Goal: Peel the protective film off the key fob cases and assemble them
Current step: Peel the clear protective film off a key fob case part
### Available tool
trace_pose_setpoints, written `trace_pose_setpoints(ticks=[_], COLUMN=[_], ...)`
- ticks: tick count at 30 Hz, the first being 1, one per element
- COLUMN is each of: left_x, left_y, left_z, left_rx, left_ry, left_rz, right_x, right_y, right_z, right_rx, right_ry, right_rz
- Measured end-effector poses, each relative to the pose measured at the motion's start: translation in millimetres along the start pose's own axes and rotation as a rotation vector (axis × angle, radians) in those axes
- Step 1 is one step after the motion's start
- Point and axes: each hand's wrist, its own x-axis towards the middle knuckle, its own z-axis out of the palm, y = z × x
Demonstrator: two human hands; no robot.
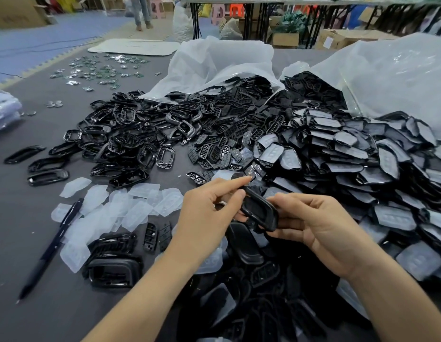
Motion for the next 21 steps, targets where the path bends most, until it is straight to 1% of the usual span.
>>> trace_pose_setpoints(ticks=[2, 5, 7, 9, 12, 17, 21], left_x=[-1.1, -1.9, -1.4, -0.1, 1.1, 1.2, -0.4], left_y=[-0.9, -3.7, -4.2, -3.7, -2.9, -3.4, -2.9], left_z=[0.2, 1.7, 2.9, 3.9, 3.7, 3.1, 6.3], left_rx=[0.03, 0.026, -0.029, -0.159, -0.314, -0.355, -0.396], left_ry=[0.009, 0.021, 0.029, 0.014, -0.062, -0.111, -0.066], left_rz=[0.018, -0.011, -0.056, -0.121, -0.179, -0.165, -0.161], right_x=[0.4, 1.3, 1.9, 2.7, 2.8, 2.6, 1.0], right_y=[1.4, 3.3, 3.4, 3.9, 5.5, 7.3, 8.2], right_z=[0.3, 1.9, 3.1, 3.9, 5.5, 5.9, 6.8], right_rx=[-0.02, -0.034, -0.025, -0.001, 0.012, -0.012, -0.041], right_ry=[0.028, 0.048, 0.057, 0.071, 0.08, 0.084, 0.088], right_rz=[-0.007, -0.016, -0.028, -0.046, -0.071, -0.096, -0.145])
